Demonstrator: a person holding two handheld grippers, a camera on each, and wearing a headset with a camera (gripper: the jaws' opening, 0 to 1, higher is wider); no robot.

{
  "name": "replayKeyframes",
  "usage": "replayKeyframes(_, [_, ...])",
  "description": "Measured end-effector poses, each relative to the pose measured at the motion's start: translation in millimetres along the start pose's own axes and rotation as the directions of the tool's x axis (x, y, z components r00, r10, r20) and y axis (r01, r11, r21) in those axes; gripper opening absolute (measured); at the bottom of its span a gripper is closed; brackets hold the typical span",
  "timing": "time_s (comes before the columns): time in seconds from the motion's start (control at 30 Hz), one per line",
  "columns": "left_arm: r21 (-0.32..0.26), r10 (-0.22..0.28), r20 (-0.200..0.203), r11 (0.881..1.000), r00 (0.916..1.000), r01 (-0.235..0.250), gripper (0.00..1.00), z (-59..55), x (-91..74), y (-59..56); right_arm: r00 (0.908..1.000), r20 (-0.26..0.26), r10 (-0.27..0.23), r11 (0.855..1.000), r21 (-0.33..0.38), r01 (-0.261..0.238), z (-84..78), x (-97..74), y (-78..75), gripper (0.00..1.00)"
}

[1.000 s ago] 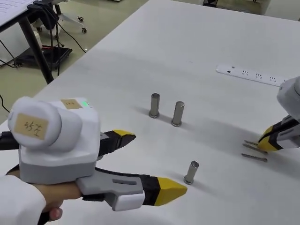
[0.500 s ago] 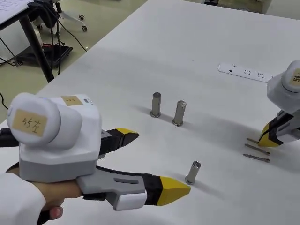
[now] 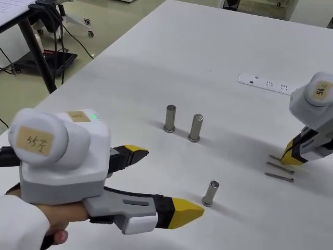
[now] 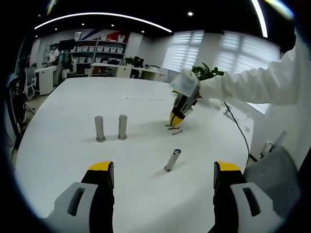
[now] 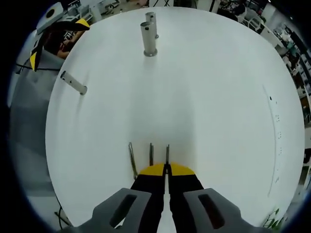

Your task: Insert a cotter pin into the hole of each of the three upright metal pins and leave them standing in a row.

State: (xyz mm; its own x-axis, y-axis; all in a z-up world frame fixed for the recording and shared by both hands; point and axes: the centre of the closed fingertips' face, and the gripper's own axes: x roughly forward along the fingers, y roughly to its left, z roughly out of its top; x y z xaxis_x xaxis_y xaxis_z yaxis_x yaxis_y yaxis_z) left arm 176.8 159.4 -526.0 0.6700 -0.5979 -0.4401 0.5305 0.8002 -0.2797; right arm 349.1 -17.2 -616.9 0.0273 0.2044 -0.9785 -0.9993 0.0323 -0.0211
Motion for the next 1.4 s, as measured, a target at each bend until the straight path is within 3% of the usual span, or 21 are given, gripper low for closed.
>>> replayKeyframes(0.27, [0.016,-0.01,0.002,1.0,1.0,0.009,0.82,3.8,-0.3,-4.8,0.9993,0.014,-0.034,0.999,-0.019,0.035,1.1,-6.7,1.8,0.0])
replayKeyframes(0.4, [0.013,-0.013,0.016,1.0,0.9998,0.012,0.8,8.8,1.4,-6.2,0.9976,0.025,-0.064,0.998,-0.013,0.065,1.2,-17.0,0.3,0.0])
replayKeyframes(0.57, [0.01,-0.024,0.035,1.0,0.9991,0.024,0.79,15.9,4.8,-10.9,0.9895,0.079,-0.121,0.993,-0.002,0.122,7.8,-36.9,1.4,0.0])
replayKeyframes(0.6, [0.007,-0.03,0.035,1.0,0.999,0.029,0.77,16.3,5.5,-12.0,0.9821,0.104,-0.157,0.988,0.015,0.156,10.2,-43.0,1.0,0.0])
replayKeyframes(0.7, [-0.006,-0.052,0.033,0.999,0.9981,0.052,0.74,16.2,8.8,-16.2,0.9696,0.152,-0.192,0.981,0.03,0.189,12.0,-50.4,4.2,0.0])
replayKeyframes(0.8, [-0.002,-0.071,0.03,0.997,0.997,0.071,0.73,17.0,12.5,-20.3,0.9502,0.203,-0.237,0.972,0.045,0.233,13.2,-63.1,15.0,0.0])
replayKeyframes(0.97, [-0.006,-0.094,0.035,0.996,0.995,0.094,0.69,22.3,17.5,-25.4,0.9047,0.293,-0.31,0.951,0.097,0.294,17.0,-81.1,27.6,0.0])
replayKeyframes(1.0, [-0.005,-0.096,0.037,0.995,0.9947,0.096,0.68,23.5,18.4,-26.2,0.8991,0.3,-0.319,0.948,0.099,0.304,17.1,-84.0,30.8,0.0])
replayKeyframes(1.03, [-0.004,-0.1,0.039,0.995,0.9943,0.1,0.67,25.5,20.0,-27.2,0.8862,0.315,-0.34,0.941,0.112,0.321,17.8,-89.0,35.4,0.0])
replayKeyframes(1.07, [-0.005,-0.104,0.039,0.995,0.9938,0.105,0.67,26.8,20.8,-28.1,0.879,0.322,-0.352,0.936,0.129,0.328,18.0,-91.7,38.0,0.0])
replayKeyframes(1.1, [-0.008,-0.113,0.045,0.994,0.9926,0.113,0.66,29.1,22.0,-29.8,0.8635,0.337,-0.375,0.927,0.154,0.343,18.9,-96.3,41.6,0.0])
replayKeyframes(1.17, [-0.014,-0.128,0.048,0.992,0.9907,0.128,0.64,31.5,23.7,-32.8,0.8498,0.353,-0.392,0.92,0.157,0.359,19.7,-100.5,48.7,0.0])
replayKeyframes(1.2, [-0.02,-0.135,0.051,0.99,0.9896,0.136,0.63,33.5,25.2,-35.1,0.8363,0.359,-0.414,0.91,0.167,0.379,19.9,-104.0,52.6,0.0])
replayKeyframes(1.3, [-0.015,-0.152,0.049,0.988,0.9871,0.153,0.6,36.5,28.5,-40.8,0.8141,0.384,-0.435,0.9,0.193,0.39,21.4,-109.5,64.3,0.0])
replayKeyframes(1.4, [-0.012,-0.168,0.046,0.986,0.9846,0.169,0.58,38.5,31.6,-45.6,0.7993,0.398,-0.45,0.893,0.2,0.403,22.9,-112.7,73.9,0.0])
